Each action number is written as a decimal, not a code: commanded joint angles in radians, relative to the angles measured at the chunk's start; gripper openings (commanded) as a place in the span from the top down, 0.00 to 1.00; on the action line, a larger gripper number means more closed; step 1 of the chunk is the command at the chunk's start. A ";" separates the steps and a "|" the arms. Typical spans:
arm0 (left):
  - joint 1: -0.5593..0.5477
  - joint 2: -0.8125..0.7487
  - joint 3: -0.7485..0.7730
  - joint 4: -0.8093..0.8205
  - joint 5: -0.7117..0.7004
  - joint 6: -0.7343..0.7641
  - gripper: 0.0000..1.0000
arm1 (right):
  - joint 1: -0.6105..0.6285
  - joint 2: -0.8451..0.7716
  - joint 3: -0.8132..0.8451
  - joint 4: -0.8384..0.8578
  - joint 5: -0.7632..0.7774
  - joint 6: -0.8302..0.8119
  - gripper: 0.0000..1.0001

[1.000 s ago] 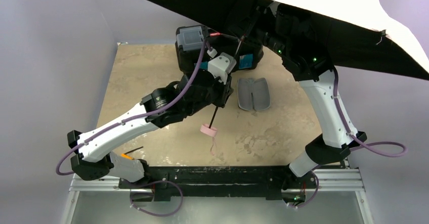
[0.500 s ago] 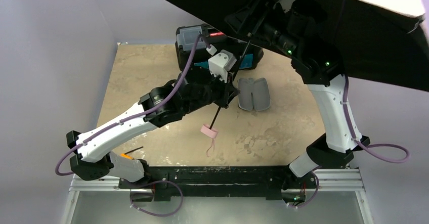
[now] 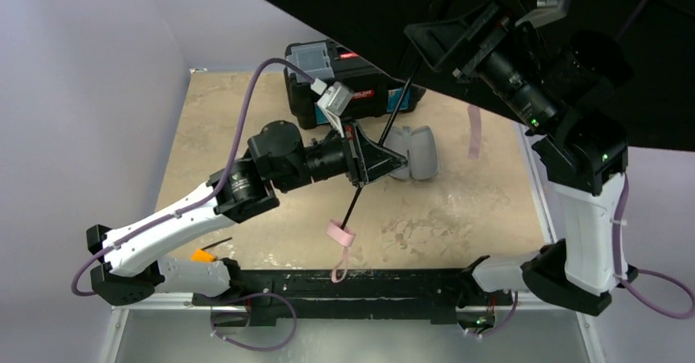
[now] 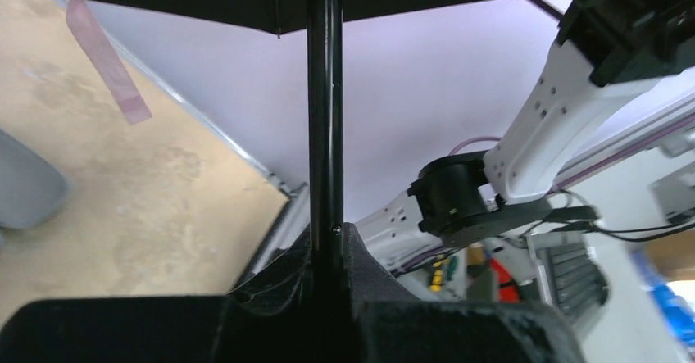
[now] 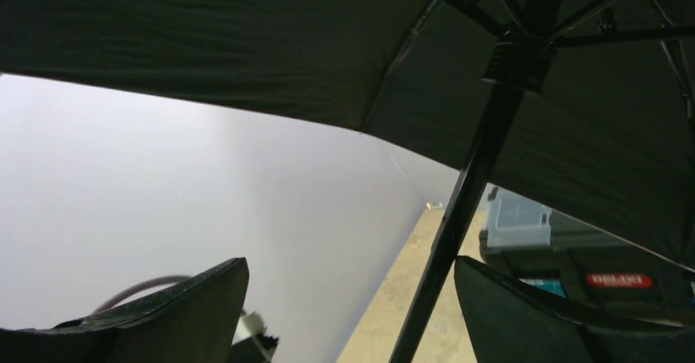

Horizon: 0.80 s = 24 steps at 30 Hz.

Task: Put away the umbrella

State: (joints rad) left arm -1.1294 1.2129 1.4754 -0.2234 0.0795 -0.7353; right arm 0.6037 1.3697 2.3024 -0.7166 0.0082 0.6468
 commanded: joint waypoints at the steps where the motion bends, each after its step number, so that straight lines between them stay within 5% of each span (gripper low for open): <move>1: -0.012 -0.064 -0.136 0.344 0.044 -0.199 1.00 | -0.001 -0.084 -0.128 0.056 -0.004 -0.007 0.01; 10: -0.107 -0.157 -0.389 0.456 -0.101 -0.263 1.00 | -0.001 -0.244 -0.426 0.073 -0.004 0.003 0.01; 14: -0.137 -0.165 -0.463 0.461 -0.164 -0.272 1.00 | -0.001 -0.346 -0.640 0.205 -0.030 0.028 0.01; 24: -0.143 -0.162 -0.573 0.473 -0.214 -0.323 1.00 | -0.005 -0.469 -0.812 0.330 0.409 0.100 0.01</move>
State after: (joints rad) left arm -1.2728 1.0756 0.8967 0.1654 -0.0582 -1.0264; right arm 0.6029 0.9405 1.5105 -0.5320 0.2142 0.6952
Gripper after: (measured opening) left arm 0.059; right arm 0.987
